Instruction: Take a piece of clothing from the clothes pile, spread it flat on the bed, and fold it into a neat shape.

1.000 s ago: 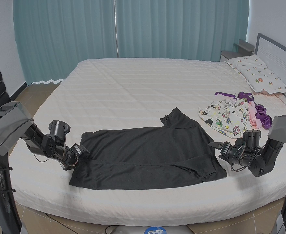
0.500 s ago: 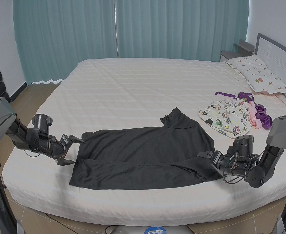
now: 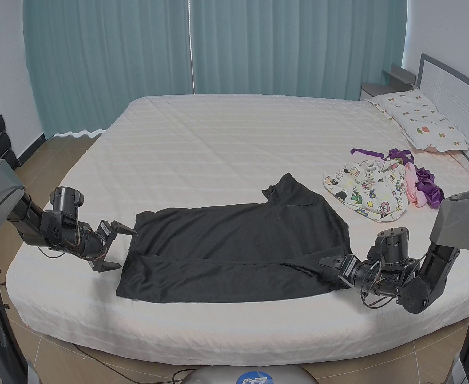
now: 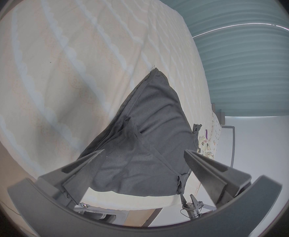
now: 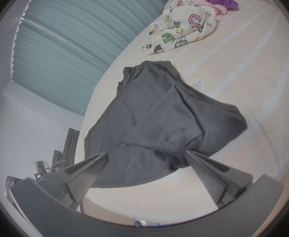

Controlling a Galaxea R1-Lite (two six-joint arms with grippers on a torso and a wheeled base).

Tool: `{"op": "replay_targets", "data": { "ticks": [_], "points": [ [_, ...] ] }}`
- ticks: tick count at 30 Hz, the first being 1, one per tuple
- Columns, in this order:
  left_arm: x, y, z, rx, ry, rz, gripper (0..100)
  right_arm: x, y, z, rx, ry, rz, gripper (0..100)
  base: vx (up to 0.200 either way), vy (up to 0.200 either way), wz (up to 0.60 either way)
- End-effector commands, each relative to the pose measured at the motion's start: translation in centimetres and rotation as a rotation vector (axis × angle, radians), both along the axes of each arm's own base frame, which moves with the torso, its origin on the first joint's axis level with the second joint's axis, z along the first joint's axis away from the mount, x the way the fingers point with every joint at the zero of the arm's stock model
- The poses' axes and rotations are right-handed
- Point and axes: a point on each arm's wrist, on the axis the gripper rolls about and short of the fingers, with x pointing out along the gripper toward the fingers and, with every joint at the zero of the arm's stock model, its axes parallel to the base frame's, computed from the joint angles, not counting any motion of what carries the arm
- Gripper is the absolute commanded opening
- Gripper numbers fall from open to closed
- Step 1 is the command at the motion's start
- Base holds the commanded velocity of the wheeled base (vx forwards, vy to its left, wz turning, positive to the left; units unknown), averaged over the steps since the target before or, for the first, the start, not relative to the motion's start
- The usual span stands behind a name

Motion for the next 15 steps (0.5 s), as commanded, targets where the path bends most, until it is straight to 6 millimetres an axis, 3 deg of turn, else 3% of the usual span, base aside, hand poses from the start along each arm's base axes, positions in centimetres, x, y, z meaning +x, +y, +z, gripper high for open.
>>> {"op": "replay_targets", "data": {
  "ticks": [1, 15],
  "points": [
    [0.0, 0.0, 0.0, 0.003, -0.008, 0.001, 100, 0.6, 0.2, -0.9, -0.009, 0.013, -0.008, 100, 0.0, 0.0, 0.0],
    [0.1, 0.0, 0.0, 0.003, -0.008, 0.001, 100, 2.0, 1.1, -1.6, 0.04, 0.017, -0.044, 100, 0.0, 0.0, 0.0]
  ]
}}
